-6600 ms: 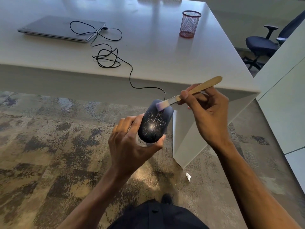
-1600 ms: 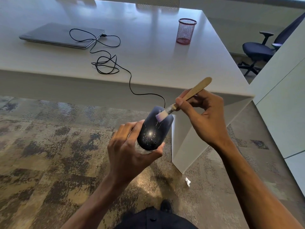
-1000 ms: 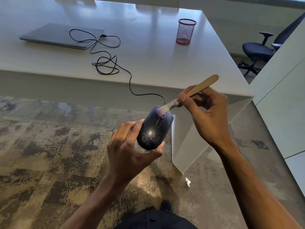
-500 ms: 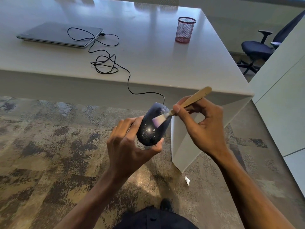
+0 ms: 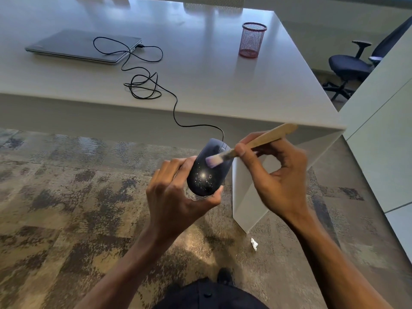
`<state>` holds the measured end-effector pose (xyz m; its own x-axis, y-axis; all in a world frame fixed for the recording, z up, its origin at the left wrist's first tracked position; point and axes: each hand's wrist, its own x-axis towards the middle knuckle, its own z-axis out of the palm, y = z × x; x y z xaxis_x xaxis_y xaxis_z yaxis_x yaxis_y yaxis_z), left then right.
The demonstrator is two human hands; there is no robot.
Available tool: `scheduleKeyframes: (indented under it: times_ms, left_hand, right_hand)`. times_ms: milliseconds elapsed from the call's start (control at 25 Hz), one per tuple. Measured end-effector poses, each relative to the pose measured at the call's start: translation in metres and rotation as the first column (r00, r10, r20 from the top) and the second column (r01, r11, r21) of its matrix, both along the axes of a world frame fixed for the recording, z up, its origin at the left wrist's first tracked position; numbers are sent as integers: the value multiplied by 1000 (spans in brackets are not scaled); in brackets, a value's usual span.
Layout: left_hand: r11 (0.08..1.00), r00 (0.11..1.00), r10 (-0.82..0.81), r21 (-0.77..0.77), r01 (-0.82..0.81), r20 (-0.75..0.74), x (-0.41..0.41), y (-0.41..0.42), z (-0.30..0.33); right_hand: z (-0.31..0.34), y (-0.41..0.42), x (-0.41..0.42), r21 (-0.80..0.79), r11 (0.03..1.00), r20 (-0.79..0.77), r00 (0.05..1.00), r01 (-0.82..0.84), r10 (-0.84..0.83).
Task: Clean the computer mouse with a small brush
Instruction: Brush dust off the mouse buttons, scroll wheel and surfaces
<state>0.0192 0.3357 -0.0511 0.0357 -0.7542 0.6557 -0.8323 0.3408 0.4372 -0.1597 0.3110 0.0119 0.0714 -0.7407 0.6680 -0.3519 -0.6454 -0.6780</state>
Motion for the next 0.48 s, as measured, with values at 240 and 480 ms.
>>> scheduleKeyframes:
  times_ms: [240,480]
  left_hand:
    - [1000,1000,-19,0,19,15,0,1,0]
    - [999,1000,-6,-38,6,-4,-2,2,2]
  right_hand:
    - [-5,15,11,18,968,-135,959,-250,250]
    - [-7,6,10,-39,994,-115,989,-102,97]
